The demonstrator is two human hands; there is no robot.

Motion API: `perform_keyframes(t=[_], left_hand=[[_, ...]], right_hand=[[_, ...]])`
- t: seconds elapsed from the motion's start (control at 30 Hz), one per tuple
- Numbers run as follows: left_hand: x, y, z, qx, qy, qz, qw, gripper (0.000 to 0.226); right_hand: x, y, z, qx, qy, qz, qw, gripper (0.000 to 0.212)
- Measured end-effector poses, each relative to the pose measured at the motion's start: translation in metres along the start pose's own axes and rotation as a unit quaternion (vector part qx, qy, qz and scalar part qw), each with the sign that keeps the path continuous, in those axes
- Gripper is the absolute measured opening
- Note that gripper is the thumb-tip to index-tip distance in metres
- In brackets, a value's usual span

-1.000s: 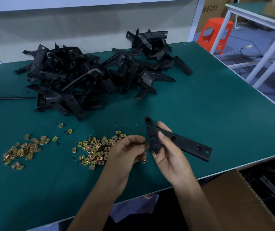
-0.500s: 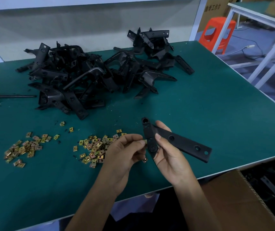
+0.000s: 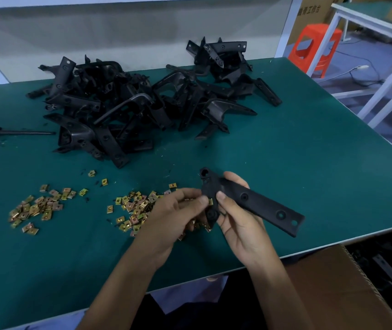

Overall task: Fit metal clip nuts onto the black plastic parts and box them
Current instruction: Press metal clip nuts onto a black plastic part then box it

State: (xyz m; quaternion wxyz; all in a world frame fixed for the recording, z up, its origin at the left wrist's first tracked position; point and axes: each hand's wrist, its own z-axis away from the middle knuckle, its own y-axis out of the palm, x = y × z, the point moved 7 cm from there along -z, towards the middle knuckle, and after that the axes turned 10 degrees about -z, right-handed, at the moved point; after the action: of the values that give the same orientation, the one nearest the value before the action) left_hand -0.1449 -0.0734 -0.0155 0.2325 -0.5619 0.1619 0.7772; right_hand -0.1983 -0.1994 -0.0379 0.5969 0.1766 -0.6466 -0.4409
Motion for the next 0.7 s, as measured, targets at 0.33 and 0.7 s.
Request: perform_keyframes(t=[0.33, 0.7], left_hand=[[-0.014, -0.005, -0.023, -0.103, 0.165, -0.606, 0.771, 0.033], [-0.022, -0.017, -0.017, -0.111, 0.143, -0.448, 0.876, 0.015]], right_hand=[[0.002, -0.010, -0.004, -0.065, 0.022, -0.100, 0.993, 0.033], [0.004, -0.011, -0.002, -0.069, 0.026, -0.112, 0.991, 0.034]])
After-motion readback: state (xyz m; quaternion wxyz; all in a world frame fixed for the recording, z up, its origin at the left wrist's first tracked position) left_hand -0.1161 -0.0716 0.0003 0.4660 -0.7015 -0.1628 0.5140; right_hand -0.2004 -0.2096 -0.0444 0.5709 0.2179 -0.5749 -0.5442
